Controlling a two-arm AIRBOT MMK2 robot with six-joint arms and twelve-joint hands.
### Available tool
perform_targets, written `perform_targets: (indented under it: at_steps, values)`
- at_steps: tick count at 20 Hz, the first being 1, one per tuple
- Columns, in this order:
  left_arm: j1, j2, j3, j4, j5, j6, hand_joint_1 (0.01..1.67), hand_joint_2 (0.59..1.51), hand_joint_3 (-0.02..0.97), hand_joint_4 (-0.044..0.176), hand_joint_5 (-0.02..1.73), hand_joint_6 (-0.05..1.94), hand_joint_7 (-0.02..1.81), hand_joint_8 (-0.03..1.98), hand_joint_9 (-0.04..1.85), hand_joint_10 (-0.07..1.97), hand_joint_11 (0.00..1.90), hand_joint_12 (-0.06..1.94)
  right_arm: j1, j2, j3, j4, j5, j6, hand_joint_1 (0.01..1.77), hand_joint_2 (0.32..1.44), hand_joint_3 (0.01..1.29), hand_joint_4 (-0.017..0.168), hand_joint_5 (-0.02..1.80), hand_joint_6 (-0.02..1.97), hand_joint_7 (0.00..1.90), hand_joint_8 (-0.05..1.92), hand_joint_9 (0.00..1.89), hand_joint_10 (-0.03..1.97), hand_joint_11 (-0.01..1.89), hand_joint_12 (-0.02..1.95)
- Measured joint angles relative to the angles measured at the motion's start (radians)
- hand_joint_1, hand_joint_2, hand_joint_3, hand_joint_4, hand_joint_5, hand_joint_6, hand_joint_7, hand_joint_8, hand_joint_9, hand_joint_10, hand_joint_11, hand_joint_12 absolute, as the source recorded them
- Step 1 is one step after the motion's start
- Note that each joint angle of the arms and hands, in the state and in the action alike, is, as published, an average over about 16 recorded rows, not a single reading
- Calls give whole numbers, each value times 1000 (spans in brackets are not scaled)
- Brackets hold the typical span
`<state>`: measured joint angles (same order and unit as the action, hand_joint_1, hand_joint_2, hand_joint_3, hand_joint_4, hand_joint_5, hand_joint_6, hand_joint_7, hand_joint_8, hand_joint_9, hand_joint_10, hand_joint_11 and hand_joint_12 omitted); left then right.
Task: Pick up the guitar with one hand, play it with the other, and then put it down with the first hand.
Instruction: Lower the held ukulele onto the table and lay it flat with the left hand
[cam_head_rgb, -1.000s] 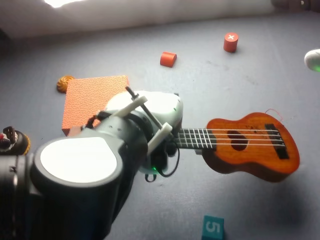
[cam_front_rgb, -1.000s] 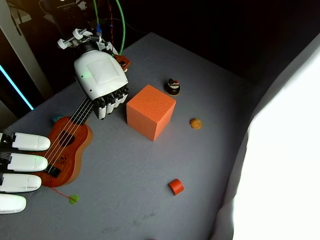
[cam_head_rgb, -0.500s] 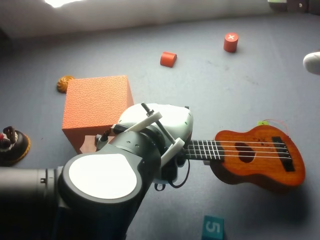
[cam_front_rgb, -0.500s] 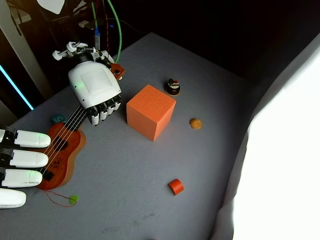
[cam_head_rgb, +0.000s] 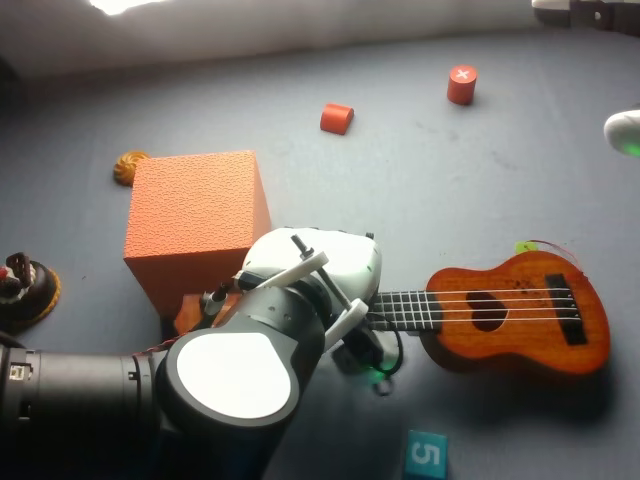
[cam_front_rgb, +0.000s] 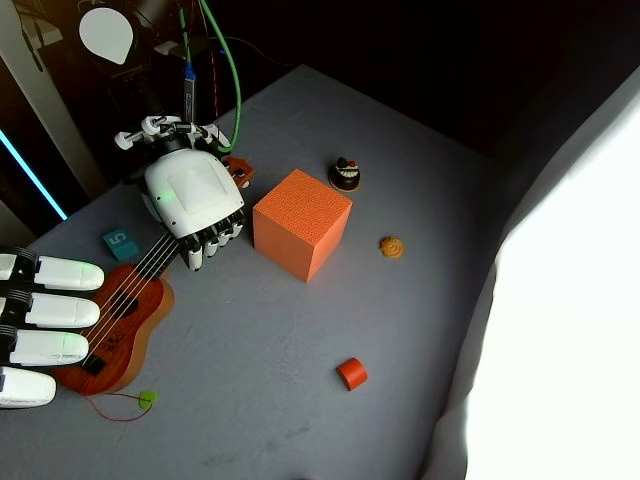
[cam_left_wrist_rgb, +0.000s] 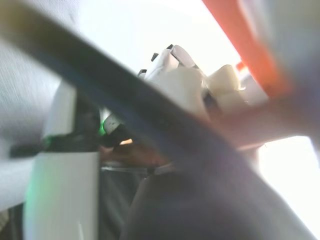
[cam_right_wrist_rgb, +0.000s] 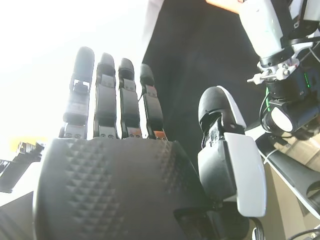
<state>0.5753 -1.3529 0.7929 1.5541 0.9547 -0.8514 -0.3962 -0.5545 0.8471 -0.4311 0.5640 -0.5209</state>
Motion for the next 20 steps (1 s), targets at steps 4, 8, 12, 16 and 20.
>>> perform_targets:
  at_steps: [4, 8, 12, 16, 20]
  values:
    - [23, -19, 31, 20, -14, -13, 558, 1053, -9, -5, 1169, 1906, 1280, 1903, 1318, 1905, 1337, 1919, -1, -1, -1, -2, 0, 0, 215, 1306, 17, -2, 232, 49, 263, -10, 259, 25, 19, 884]
    - [36, -31, 55, 30, -27, -19, 270, 1016, -5, -5, 1150, 1903, 1251, 1898, 1284, 1905, 1309, 1919, -1, -1, -1, -3, 1, 0, 215, 1306, 16, -1, 224, 45, 259, -11, 251, 25, 19, 846]
    - [42, -37, 70, 39, -36, -22, 120, 983, -3, -4, 1026, 1778, 1132, 1793, 1159, 1821, 1153, 1889, -2, -1, -2, -5, 2, -1, 215, 1306, 16, -1, 224, 41, 259, -11, 251, 25, 19, 849]
    - [42, -39, 77, 53, -39, -24, 58, 972, -2, 10, 826, 1367, 944, 1496, 935, 1431, 843, 1730, -2, -1, -2, -6, 3, -1, 215, 1305, 16, -1, 224, 39, 259, -10, 250, 25, 19, 862]
    - [43, -40, 80, 58, -44, -24, 32, 980, -2, 35, 562, 896, 664, 1035, 638, 958, 517, 1345, -3, -1, -3, -7, 4, -1, 215, 1305, 17, -1, 225, 39, 257, -10, 250, 25, 19, 873]
